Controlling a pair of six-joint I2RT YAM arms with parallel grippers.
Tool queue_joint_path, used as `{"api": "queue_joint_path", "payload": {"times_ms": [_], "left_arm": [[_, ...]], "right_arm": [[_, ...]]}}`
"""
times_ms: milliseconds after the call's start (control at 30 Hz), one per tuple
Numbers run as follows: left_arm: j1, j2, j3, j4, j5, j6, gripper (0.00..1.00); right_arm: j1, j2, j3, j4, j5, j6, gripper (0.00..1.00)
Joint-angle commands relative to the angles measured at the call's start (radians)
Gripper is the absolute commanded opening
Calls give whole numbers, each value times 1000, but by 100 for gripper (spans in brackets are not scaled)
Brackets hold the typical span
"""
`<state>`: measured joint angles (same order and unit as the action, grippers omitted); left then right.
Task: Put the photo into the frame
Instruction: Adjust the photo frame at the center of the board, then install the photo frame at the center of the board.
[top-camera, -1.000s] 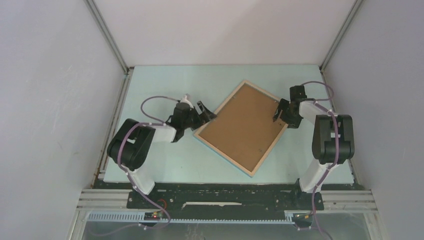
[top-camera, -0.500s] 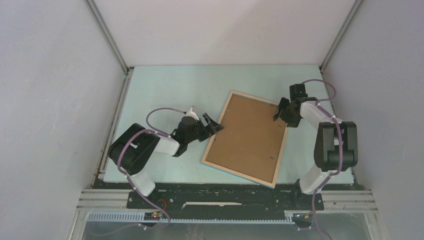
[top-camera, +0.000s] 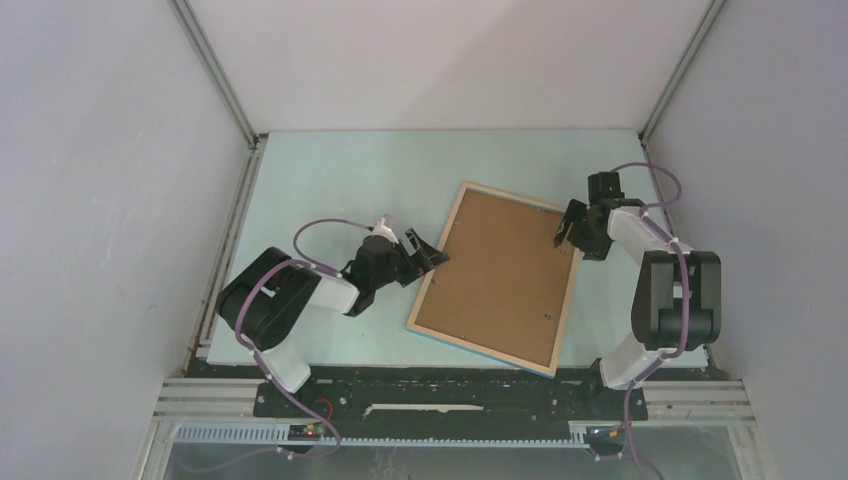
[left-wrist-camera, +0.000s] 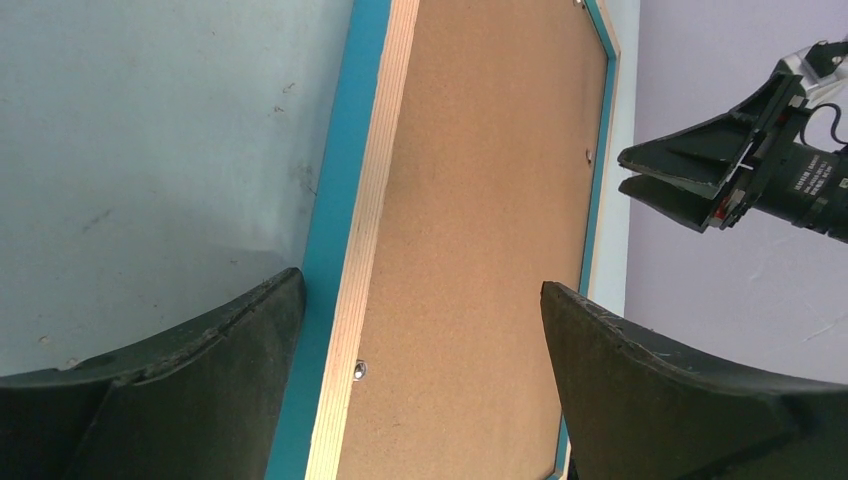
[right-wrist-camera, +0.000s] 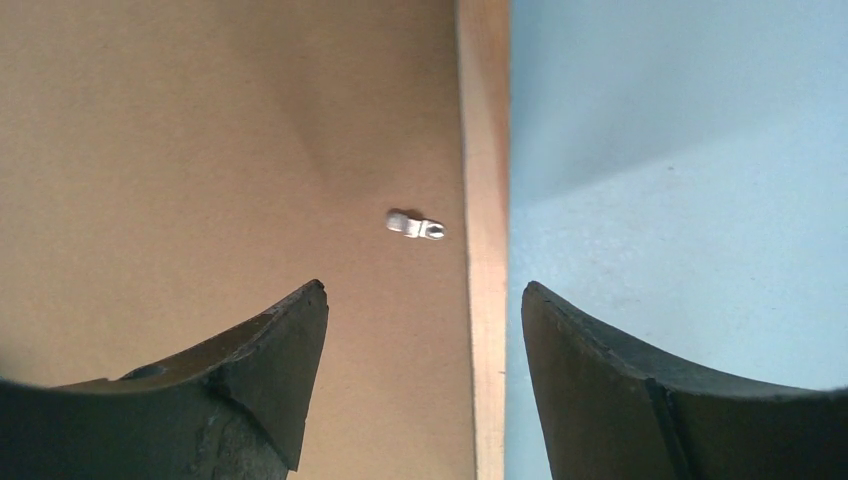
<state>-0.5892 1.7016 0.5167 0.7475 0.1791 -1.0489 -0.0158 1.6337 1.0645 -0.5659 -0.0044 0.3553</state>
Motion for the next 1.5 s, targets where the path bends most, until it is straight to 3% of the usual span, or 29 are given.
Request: {"api": "queue_joint_path", "payload": {"times_ms": [0, 167, 967, 1467], "left_arm": [[-4, -10, -26, 24, 24, -16, 93], [-2, -8, -25, 24, 28, -9, 93], [16, 12, -53, 110, 50, -50, 93], [26, 27, -73, 178, 69, -76, 93]], "right_arm": [[-39, 8, -17, 18, 15, -20, 77], [-57, 36, -26, 51, -55, -19, 64], [-37, 110, -15, 86, 4, -17, 59], [-48, 156, -4, 138, -17, 93, 29]]}}
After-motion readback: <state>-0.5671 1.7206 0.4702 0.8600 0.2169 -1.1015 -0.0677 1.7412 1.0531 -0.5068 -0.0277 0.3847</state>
